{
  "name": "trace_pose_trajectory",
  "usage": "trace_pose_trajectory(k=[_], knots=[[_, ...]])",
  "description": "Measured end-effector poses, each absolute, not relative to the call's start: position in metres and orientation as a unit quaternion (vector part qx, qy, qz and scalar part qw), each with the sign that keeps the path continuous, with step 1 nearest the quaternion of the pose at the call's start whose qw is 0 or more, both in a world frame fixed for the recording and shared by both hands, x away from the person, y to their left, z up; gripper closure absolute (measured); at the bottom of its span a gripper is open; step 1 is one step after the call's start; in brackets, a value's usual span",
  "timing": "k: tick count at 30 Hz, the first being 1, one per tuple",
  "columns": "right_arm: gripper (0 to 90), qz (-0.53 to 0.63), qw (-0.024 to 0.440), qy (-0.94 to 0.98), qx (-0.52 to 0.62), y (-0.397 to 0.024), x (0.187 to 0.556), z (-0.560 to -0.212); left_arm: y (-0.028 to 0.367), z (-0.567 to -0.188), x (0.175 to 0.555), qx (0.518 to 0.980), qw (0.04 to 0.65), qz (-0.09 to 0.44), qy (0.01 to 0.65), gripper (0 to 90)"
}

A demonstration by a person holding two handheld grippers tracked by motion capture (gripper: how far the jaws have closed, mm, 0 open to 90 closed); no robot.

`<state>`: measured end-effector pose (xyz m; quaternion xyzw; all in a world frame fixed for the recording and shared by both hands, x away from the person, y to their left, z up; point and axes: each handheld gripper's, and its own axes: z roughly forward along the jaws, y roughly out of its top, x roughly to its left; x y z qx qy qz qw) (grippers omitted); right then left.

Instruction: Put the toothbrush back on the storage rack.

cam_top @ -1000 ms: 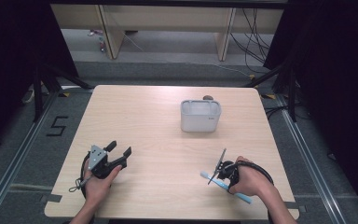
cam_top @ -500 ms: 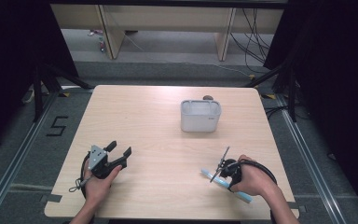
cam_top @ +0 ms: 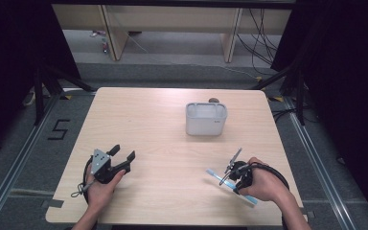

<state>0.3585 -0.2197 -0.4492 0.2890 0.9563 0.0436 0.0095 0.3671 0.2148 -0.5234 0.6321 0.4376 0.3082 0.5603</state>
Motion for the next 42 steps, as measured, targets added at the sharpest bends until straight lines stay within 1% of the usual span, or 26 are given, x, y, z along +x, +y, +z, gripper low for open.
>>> trace_pose_trajectory(k=[8, 13, 14, 15, 20, 22, 26, 33, 36, 42], knots=[[79.2, 0.050, 0.019, 0.955, 0.290, -0.223, 0.358, -0.447, 0.215, -0.523, 0.367, 0.632, 0.561, 0.308, 0.438, 29.4], [79.1, 0.067, 0.040, 0.955, 0.286, -0.226, 0.358, -0.445, 0.215, -0.523, 0.367, 0.632, 0.560, 0.308, 0.438, 29.4], [79.1, 0.070, 0.036, 0.953, 0.294, -0.225, 0.357, -0.444, 0.215, -0.523, 0.367, 0.632, 0.560, 0.308, 0.438, 29.4], [79.1, 0.077, 0.041, 0.956, 0.281, -0.226, 0.358, -0.443, 0.215, -0.523, 0.367, 0.632, 0.560, 0.308, 0.438, 29.4], [79.1, 0.086, 0.051, 0.953, 0.286, -0.227, 0.357, -0.442, 0.215, -0.523, 0.367, 0.632, 0.561, 0.308, 0.438, 29.4], [79.1, 0.096, 0.048, 0.954, 0.280, -0.227, 0.357, -0.441, 0.215, -0.523, 0.367, 0.632, 0.560, 0.308, 0.438, 29.4], [79.1, 0.110, 0.064, 0.949, 0.288, -0.228, 0.357, -0.440, 0.215, -0.523, 0.367, 0.632, 0.561, 0.308, 0.438, 29.4], [79.1, 0.123, 0.075, 0.949, 0.281, -0.231, 0.357, -0.437, 0.215, -0.523, 0.367, 0.632, 0.561, 0.308, 0.438, 29.4], [79.1, 0.138, 0.087, 0.946, 0.280, -0.234, 0.358, -0.437, 0.215, -0.523, 0.367, 0.632, 0.561, 0.308, 0.438, 29.4], [79.1, 0.152, 0.092, 0.942, 0.286, -0.236, 0.357, -0.435, 0.215, -0.523, 0.367, 0.632, 0.560, 0.308, 0.438, 29.4]])
